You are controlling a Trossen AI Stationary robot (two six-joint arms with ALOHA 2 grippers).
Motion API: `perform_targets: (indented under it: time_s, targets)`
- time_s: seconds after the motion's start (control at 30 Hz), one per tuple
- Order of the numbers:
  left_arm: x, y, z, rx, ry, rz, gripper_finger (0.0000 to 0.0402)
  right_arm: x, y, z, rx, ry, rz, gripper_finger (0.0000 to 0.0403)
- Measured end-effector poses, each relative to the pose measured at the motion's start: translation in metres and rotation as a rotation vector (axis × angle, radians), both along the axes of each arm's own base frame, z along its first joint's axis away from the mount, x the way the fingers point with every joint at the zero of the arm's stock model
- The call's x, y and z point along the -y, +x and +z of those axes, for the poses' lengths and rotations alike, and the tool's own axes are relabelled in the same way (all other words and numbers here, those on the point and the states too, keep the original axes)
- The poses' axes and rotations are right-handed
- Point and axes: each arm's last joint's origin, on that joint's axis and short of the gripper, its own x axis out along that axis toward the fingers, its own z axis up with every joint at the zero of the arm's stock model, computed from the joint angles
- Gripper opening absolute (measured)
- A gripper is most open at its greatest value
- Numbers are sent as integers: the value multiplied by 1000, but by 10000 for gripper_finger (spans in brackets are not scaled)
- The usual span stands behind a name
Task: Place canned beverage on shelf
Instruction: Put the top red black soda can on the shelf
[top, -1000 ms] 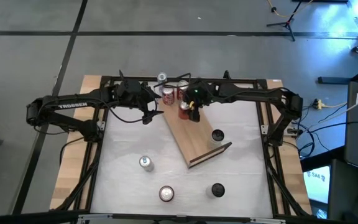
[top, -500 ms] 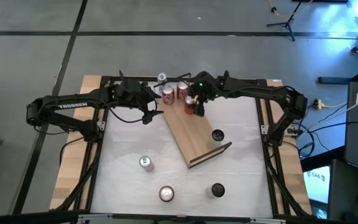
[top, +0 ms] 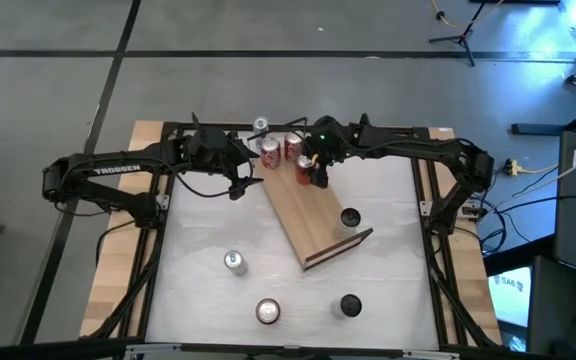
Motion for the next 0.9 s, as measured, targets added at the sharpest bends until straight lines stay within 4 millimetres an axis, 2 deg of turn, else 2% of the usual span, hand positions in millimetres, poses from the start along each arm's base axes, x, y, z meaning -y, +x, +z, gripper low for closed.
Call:
perform_targets:
  time_s: [0.27, 0.9]
  targets:
    - [0, 0, 0, 0, 0, 0, 338, 0, 0, -9, 19, -5, -1, 300]
    - [0, 0, 0, 0, 0, 0, 338, 0, -1, -10, 10, -2, -1, 301]
